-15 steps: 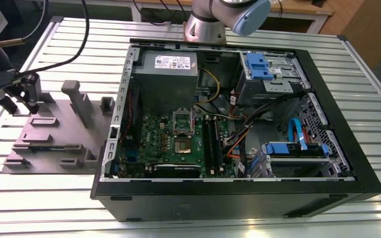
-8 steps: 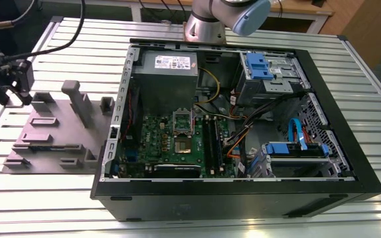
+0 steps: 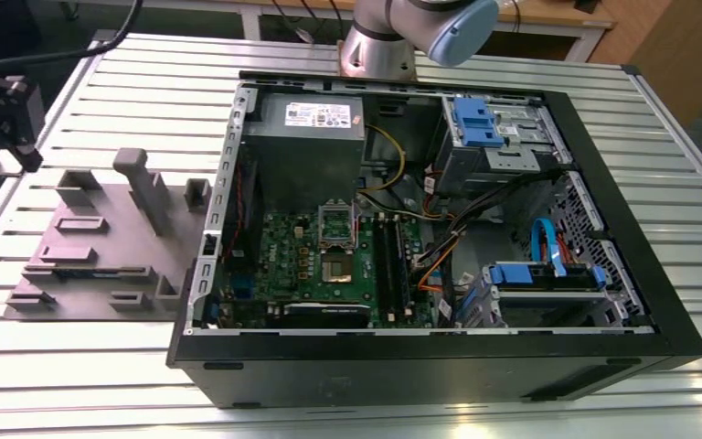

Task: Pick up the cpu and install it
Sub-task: 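Pick up the cpu and move it towards the insertion slot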

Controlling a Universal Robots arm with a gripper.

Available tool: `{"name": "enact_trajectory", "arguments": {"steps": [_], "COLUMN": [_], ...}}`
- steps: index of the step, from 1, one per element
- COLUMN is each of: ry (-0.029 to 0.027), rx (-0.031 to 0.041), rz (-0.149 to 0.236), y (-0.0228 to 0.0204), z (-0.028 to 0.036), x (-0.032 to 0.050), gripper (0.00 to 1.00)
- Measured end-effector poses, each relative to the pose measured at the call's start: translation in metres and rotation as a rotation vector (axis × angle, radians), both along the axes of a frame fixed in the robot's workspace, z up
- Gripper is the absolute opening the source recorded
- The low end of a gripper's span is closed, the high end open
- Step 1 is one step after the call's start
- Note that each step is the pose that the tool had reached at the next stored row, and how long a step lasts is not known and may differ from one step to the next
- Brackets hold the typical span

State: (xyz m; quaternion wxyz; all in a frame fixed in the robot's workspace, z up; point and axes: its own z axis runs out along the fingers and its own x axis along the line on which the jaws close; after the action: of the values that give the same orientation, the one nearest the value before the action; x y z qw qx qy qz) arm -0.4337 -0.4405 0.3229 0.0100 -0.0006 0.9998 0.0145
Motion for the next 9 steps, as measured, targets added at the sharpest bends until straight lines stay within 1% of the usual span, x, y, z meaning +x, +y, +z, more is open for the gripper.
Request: {"name": "enact_trajectory", "arguments": {"steps": [4,9], "ry": [0.0001,0.0001], "rx": [0.0000,0.0000], "rz": [0.000,0.000], "y": [0.0001,0.0002], "z": [0.0155,0.0296], "x": [0.0000,0.0000], "gripper": [0.47,0.47]}}
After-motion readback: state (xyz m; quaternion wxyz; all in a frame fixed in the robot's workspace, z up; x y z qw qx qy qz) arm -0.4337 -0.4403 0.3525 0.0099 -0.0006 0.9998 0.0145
